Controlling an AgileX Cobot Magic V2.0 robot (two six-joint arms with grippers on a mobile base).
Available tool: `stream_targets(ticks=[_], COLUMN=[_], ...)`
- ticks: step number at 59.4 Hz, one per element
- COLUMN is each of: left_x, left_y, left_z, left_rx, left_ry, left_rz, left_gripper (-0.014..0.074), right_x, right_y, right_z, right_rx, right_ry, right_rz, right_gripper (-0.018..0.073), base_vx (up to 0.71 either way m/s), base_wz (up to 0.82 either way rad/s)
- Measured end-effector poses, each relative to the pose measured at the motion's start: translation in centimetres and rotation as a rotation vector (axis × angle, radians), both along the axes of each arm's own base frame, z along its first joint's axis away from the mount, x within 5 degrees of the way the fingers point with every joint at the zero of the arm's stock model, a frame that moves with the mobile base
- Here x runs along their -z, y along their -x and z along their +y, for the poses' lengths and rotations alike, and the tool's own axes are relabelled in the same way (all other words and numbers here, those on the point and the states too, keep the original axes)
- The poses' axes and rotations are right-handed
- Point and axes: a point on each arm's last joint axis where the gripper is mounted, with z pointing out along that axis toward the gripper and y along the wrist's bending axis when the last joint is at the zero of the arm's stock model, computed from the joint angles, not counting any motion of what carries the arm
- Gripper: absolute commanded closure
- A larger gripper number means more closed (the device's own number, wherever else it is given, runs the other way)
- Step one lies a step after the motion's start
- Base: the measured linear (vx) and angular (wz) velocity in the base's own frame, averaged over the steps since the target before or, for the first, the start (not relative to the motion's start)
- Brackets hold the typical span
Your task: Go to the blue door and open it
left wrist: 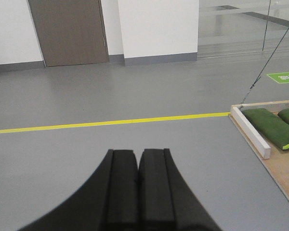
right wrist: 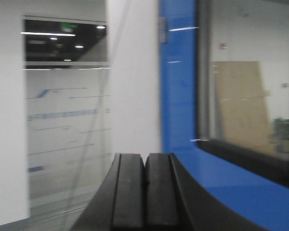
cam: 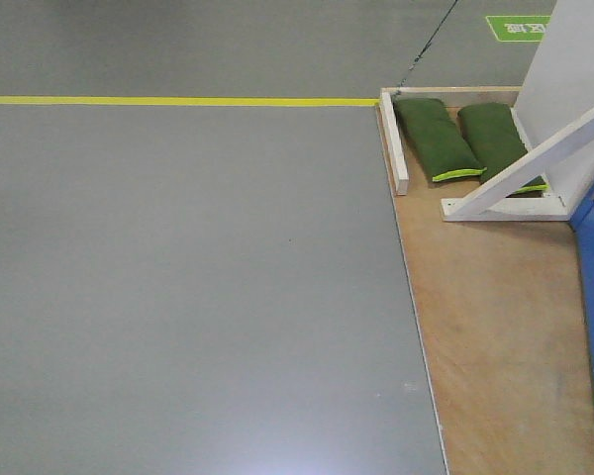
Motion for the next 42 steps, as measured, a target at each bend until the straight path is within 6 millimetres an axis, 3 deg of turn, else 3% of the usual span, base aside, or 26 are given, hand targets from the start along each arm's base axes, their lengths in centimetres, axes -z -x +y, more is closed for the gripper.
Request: stream_targets(ticks=[15,25,42], left_x=[0.0,0.0,0.0], left_y=[0.0,0.0,0.0], left_z=[0.0,0.0,0.0], left_rx=[0.000,0.000,0.000], left_ry=[0.000,0.000,0.000], left_rz=[0.000,0.000,0.000], left_gripper=[0.0526,0.0526,0.0526], right_x=[-0.4,-0.7,1.4], right_y=[5.1,9.6,16.2], right_z=[-5.3,-8.2,-13.8], right_rx=[0.340,0.546,0.848], right_ry=[0.020,-0.012,-0.103], right_rz=[-0.039,-0.170,-0.246], right_gripper=[0.0567,0.0567,0.0567], base_vx=[0.00,0.00,0.00], base_wz=[0.00,0.00,0.00])
